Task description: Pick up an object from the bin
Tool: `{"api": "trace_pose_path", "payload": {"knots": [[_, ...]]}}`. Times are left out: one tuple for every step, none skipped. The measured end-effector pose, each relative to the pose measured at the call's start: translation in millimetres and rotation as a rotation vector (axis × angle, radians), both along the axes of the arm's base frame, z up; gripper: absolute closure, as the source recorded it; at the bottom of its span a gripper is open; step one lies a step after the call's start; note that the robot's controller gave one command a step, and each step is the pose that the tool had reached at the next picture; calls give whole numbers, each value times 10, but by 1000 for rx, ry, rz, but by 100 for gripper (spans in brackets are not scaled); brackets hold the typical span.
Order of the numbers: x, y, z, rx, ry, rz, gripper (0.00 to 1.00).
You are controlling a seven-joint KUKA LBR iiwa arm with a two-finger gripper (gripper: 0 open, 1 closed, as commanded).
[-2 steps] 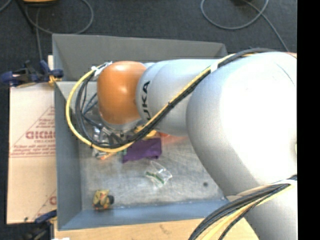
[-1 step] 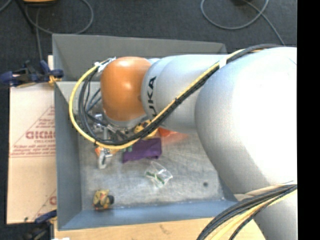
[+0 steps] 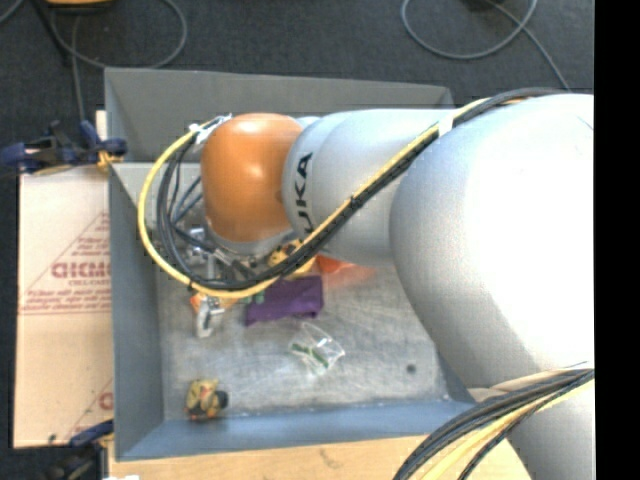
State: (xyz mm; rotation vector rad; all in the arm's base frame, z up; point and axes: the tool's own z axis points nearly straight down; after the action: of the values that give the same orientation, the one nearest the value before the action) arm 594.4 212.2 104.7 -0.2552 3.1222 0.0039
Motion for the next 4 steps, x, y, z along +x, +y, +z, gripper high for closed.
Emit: {"api": "trace_pose_path", "payload": {"knots": [[253,-377,-263,1,14,39,100],[255,-377,-262,1,13,38,100],[247,-330,145,-2,11,34,100],[253,-326,514,1,-1,32,100]]}}
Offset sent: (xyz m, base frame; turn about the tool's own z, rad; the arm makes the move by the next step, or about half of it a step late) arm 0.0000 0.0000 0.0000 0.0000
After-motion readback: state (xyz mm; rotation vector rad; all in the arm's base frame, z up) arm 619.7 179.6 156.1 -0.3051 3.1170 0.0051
